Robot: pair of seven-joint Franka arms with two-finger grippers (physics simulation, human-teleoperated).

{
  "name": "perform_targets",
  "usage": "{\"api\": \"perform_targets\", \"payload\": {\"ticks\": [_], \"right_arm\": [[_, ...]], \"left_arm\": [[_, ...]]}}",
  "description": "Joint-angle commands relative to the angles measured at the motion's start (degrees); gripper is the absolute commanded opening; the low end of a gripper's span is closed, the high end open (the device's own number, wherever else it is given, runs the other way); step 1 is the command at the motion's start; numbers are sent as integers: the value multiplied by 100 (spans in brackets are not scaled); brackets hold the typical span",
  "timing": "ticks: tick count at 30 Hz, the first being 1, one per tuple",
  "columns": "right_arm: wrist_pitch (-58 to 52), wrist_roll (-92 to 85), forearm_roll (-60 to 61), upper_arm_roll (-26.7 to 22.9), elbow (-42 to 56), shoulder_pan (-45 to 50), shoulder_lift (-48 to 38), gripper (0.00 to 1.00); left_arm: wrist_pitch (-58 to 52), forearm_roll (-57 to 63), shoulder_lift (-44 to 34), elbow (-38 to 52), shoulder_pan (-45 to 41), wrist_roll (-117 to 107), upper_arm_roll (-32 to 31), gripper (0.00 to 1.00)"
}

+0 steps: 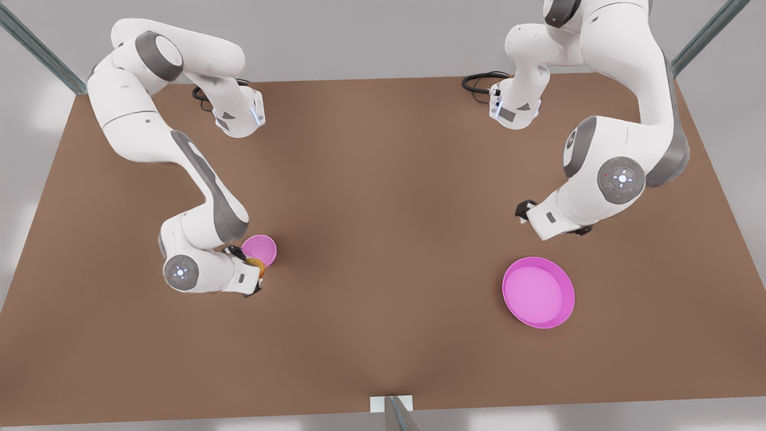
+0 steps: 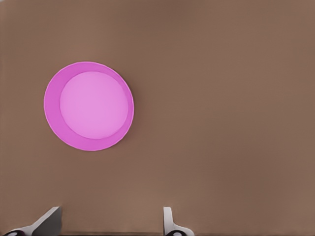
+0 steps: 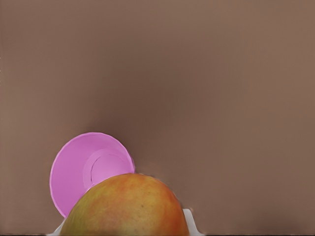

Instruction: Use the left arm to pick up the apple from the plate, transfer it to the gripper of the right arm, and then use the right arm to place it into the bowl

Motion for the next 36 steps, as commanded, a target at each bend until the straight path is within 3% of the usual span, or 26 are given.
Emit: {"api": "perform_targets", "payload": {"ticks": [1,5,25,26,27,34,36], "right_arm": [[748,1267,-634,-2,-441,-102,-216,66],[1284,1258,-652,15,-1189,-410,-453,66],[2691,1777,-582,68,-2894,-401,-972,66],[2709,1777,-582,68,-2894,-401,-972,73],[2709,1777,-582,68,-2894,-401,-963,100],[2647,1768,-600,68,-2806,-568,-1016,100],[2138,1803,-512,103,-2412,-542,-1306,100]], "left_arm": [[-495,237,8,56,4,-830,-3,100],[-486,254,8,65,-66,-865,-56,100],[-512,271,26,65,-14,-839,-47,100],[-512,271,26,65,-14,-848,-47,100],[-512,271,26,65,-14,-839,-47,100],[-512,271,26,65,-14,-839,-47,100],[-503,271,26,65,-5,-821,-38,100]]}}
